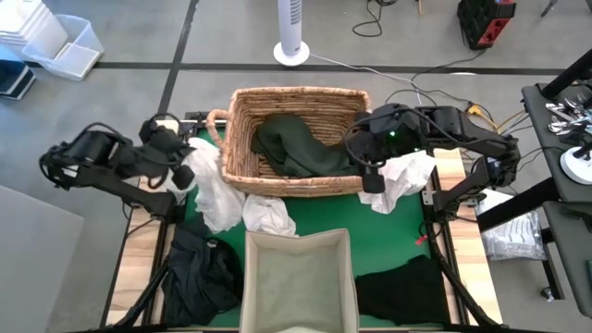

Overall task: Sort clothes
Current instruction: Put the white shirt into the white laundry organizer

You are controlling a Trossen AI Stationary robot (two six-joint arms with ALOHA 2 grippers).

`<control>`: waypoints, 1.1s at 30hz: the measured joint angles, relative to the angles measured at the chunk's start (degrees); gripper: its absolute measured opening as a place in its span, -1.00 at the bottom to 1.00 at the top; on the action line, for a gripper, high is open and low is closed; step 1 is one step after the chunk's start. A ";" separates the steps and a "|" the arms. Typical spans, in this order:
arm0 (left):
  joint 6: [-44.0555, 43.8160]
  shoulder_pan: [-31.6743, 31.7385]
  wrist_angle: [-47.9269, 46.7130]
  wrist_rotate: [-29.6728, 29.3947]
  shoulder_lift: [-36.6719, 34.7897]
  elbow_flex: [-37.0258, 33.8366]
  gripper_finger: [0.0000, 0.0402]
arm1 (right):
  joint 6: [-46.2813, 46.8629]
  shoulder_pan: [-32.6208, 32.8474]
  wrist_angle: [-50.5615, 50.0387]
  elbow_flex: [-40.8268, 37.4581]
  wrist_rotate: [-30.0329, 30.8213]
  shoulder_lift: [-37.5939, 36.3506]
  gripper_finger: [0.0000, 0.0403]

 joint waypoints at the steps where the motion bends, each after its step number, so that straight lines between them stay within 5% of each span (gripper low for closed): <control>1: 1.39 0.00 0.38 -0.33 0.32 1.29 -1.00 | -0.24 -0.02 0.45 -0.36 0.00 0.00 0.00; 33: 26.71 -6.45 7.54 -1.94 25.80 43.38 -1.00 | -6.19 0.00 15.27 -7.81 0.06 -0.11 0.00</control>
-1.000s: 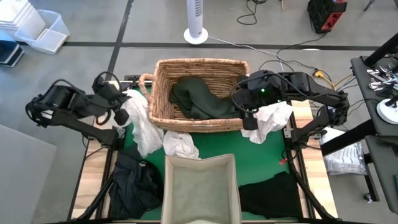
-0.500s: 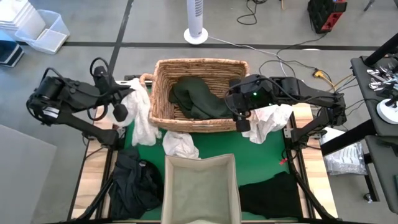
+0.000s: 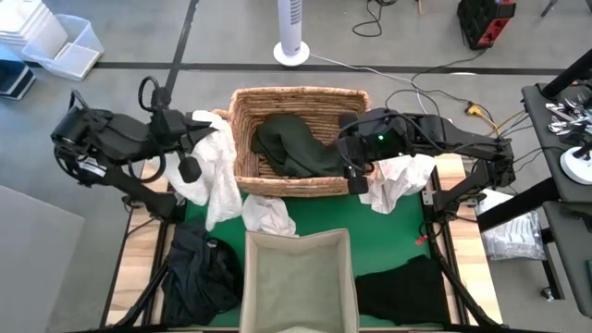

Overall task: Sort clothes
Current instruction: Put the white shirt into the white laundry organizer

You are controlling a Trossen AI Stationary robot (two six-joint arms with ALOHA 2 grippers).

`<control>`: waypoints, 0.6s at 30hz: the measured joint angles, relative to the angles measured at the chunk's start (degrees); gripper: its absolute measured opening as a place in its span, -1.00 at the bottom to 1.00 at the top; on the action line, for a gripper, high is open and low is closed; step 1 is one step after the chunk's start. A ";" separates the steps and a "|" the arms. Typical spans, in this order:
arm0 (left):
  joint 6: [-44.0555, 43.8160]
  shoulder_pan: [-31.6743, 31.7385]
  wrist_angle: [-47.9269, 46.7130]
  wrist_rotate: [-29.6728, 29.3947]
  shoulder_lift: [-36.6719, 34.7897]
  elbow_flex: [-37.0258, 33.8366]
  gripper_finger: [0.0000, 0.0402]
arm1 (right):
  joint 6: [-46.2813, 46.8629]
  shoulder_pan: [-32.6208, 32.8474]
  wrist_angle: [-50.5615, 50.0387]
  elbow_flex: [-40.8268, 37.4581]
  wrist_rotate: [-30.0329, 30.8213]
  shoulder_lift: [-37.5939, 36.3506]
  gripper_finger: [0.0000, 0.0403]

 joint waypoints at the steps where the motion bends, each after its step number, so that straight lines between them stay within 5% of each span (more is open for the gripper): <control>1: 0.94 -0.33 0.16 -0.03 0.98 1.69 -1.00 | 0.00 -0.01 0.33 0.00 -0.01 0.00 0.00; 7: 5.63 -2.32 0.17 -0.04 6.65 11.46 -1.00 | 0.00 0.00 0.81 0.00 -0.01 0.00 0.00; 18: 11.80 -7.26 7.94 -0.59 8.04 11.68 -1.00 | 0.00 -0.01 0.94 0.00 0.05 -0.02 0.00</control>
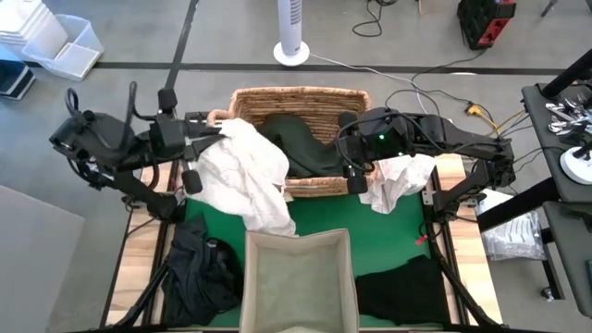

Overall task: Sort clothes
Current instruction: Put the white shirt into the white laundry organizer

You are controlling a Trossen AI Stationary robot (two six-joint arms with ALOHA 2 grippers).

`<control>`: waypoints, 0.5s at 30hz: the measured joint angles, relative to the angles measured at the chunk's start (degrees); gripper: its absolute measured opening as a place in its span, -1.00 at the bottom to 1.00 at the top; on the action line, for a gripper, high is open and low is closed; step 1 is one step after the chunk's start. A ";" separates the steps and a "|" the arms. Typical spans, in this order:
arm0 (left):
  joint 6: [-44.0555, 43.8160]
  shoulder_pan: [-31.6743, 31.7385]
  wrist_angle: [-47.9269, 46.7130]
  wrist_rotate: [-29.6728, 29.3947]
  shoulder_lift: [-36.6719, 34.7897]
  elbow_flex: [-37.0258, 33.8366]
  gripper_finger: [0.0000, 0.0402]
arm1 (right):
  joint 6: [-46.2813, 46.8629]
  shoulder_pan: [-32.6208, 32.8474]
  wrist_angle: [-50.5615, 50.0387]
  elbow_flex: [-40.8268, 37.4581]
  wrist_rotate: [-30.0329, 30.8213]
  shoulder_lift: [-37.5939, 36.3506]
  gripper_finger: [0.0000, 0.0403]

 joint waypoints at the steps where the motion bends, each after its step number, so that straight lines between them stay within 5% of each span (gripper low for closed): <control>1: 0.57 -0.79 1.30 0.60 0.16 -0.01 -1.00 | 0.00 0.02 0.00 0.02 -0.02 0.00 0.00; 15: 9.41 -10.26 16.83 1.21 2.96 -0.04 -1.00 | -0.85 0.02 1.35 0.02 -0.04 -0.02 0.00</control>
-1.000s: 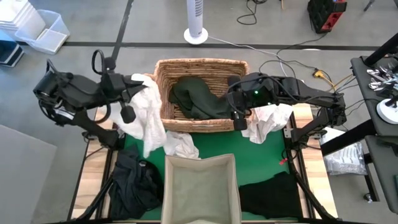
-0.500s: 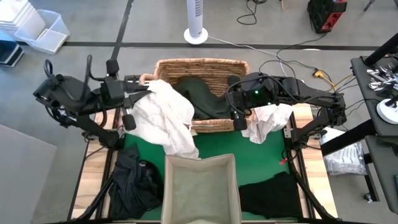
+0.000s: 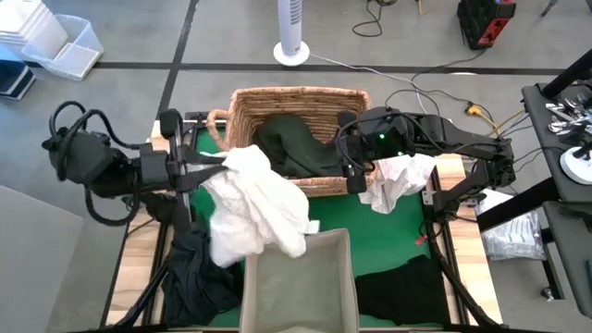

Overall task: Sort clothes
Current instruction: Put the white shirt into the white laundry organizer

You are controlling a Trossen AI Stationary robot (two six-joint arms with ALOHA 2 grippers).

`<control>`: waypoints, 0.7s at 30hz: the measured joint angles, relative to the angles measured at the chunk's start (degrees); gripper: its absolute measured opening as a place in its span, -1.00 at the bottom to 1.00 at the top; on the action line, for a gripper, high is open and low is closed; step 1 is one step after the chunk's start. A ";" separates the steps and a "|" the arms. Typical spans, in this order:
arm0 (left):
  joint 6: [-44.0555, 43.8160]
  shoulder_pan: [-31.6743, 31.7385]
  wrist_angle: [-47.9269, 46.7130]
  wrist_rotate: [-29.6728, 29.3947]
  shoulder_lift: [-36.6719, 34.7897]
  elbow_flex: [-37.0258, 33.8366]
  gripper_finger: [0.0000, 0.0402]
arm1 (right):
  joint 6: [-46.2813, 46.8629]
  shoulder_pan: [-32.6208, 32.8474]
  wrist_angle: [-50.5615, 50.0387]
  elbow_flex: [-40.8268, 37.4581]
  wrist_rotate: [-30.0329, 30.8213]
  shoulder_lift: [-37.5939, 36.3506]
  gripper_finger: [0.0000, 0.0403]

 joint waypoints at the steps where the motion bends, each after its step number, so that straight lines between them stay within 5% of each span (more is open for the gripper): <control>1: 0.60 -0.31 0.93 -0.02 0.24 0.00 -1.00 | -0.22 0.00 0.00 0.00 0.00 0.00 0.00; 15: 12.05 -1.93 15.67 -1.03 0.80 0.00 -1.00 | -0.69 0.74 2.05 0.00 -0.23 0.00 0.00; 21: 18.20 -1.93 18.13 -9.48 0.67 0.02 -1.00 | -1.76 4.77 10.65 0.00 -0.69 0.00 0.00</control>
